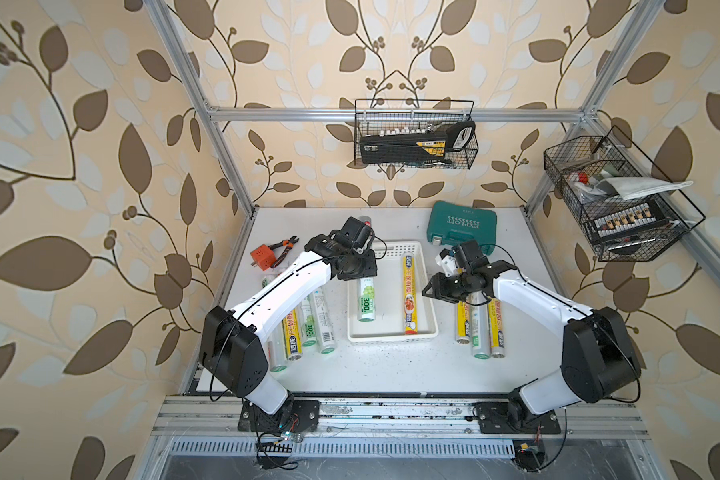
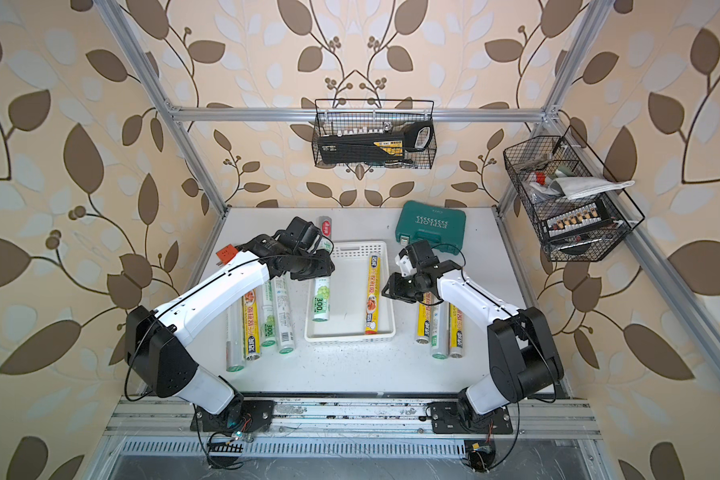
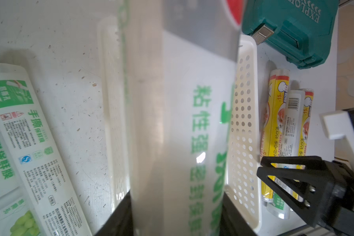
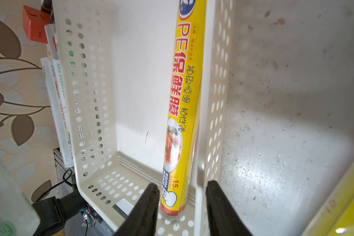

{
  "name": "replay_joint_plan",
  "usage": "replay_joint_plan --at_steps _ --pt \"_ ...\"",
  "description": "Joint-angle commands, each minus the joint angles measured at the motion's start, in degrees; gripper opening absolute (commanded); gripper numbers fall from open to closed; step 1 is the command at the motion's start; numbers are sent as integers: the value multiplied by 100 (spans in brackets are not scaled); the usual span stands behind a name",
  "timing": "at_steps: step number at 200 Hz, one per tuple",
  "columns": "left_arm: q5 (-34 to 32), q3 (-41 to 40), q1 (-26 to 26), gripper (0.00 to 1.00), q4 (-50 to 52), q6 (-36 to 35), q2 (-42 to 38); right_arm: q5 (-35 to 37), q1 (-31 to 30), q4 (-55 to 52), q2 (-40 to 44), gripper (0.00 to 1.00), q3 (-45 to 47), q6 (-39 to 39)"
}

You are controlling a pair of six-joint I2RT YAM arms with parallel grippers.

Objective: Put the plastic wrap into the basket
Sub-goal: Place the plastic wrap in the basket.

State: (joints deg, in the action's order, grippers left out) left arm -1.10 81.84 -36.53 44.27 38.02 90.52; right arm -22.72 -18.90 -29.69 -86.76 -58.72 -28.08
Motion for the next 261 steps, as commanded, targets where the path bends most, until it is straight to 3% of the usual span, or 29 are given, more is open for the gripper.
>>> replay_joint_plan --at_steps 1,86,261 --pt "-52 266 -147 32 -534 174 107 49 215 -131 274 42 61 121" --pt "-79 573 -621 30 -753 379 1182 -75 1030 -225 617 45 356 411" --pt "-15 274 -908 29 -876 780 1659 -171 1177 -230 599 45 464 505"
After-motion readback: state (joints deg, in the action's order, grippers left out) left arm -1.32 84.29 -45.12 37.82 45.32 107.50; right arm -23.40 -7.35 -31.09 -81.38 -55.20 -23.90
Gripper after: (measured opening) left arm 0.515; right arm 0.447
